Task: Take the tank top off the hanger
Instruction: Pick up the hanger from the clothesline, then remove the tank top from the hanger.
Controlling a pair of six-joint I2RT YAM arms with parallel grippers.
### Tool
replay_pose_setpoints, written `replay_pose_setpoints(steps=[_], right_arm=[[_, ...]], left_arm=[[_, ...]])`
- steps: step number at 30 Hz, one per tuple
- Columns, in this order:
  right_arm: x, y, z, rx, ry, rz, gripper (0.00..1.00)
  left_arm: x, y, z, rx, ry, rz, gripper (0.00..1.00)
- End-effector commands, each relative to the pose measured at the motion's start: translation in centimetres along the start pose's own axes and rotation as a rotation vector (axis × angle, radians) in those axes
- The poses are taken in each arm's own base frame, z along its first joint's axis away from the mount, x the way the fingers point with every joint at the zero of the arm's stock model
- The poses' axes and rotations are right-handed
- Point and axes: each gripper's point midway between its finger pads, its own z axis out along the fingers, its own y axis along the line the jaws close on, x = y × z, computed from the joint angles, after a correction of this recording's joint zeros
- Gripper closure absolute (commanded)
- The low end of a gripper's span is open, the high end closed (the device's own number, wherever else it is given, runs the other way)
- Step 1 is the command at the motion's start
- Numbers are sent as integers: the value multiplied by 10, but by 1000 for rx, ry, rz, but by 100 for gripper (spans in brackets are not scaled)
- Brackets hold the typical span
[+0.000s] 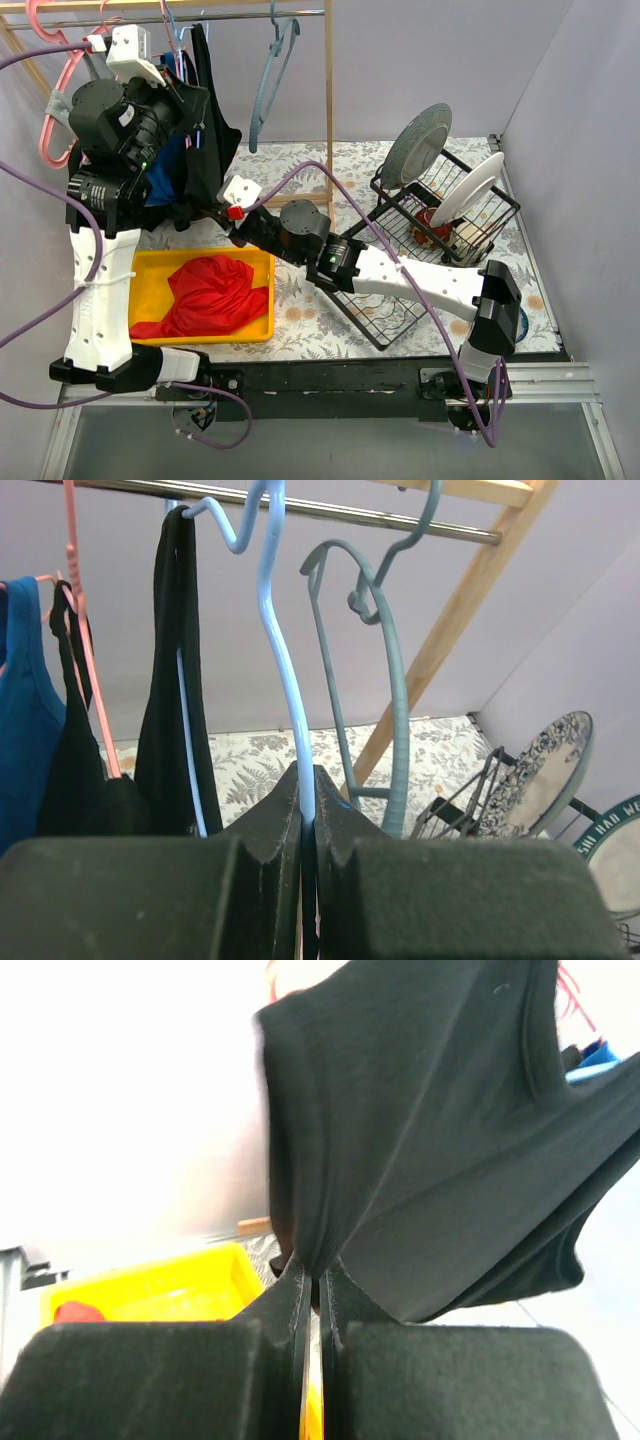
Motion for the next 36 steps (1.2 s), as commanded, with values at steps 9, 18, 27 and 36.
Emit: replay_pose_setpoints(steps=[9,18,27,36], right_arm=[[-35,26,-33,-174,-125,-17,99],[-52,51,-37,-315,-213,-125,99],[-14,57,-57,-341,-203,-308,99],[-7,20,-42,-149,-102,-251,99]], left_arm=[[-40,9,5,-63,-139,87,100],[-27,27,21,-127,-143,91,100],[-35,28,22,-147,-152,85,100],[-38,-15,1,50,-91,42,100]])
